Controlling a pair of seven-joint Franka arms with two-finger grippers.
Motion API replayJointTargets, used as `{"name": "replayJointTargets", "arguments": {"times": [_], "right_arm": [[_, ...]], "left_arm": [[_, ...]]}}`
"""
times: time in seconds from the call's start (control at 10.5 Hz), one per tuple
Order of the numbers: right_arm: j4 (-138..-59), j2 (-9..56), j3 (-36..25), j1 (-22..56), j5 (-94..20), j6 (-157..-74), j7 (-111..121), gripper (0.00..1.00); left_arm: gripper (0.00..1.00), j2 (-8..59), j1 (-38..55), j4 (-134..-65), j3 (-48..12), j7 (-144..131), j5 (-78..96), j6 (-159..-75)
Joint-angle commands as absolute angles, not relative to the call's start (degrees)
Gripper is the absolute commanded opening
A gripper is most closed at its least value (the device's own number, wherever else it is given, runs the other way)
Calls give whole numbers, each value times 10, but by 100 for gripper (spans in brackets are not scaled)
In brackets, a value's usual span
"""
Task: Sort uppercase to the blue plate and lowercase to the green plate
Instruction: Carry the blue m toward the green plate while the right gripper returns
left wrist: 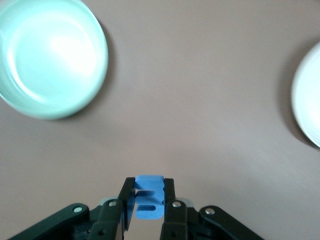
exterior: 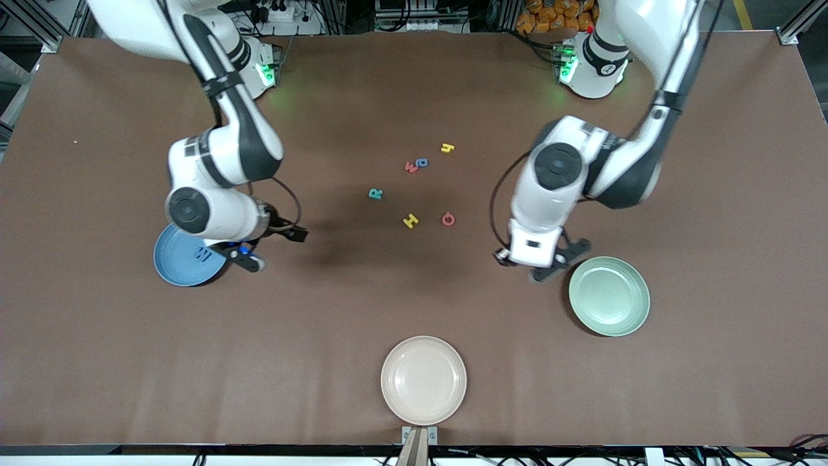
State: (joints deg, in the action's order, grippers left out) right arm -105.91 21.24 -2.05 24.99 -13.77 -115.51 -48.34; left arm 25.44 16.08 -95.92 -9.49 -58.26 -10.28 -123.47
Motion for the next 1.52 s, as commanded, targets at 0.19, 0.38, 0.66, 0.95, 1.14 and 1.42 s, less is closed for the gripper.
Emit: {"name": "replayJointTargets", "arguments": {"times": [0.19,0.38,0.66,0.95,1.14,1.42], "right_arm": [[-1019,244,-25,347,-150,-1213,-668,100],[-984,278,-25,367,-150,-1225,-722,100],[-918,344,-26,410,-142,-1228,-813,100],[-918,376,-28,457,-88,-1284,-864,100],[-920,387,-28,460,-70,-1294,-860,100],[-923,399,-28,461,-72,-1317,-874,100]], "left_arm": [[0,280,1,-984,-105,-345,-98,-1232],[0,326,-33,-978,-103,-300,-102,-1291],[0,398,-30,-923,-99,-282,-105,-1334],[66,386,-32,-921,-102,-271,-110,-1330],[100,368,-30,-925,-108,-271,-108,-1300],[100,309,-38,-927,-137,-267,-98,-1188]]}}
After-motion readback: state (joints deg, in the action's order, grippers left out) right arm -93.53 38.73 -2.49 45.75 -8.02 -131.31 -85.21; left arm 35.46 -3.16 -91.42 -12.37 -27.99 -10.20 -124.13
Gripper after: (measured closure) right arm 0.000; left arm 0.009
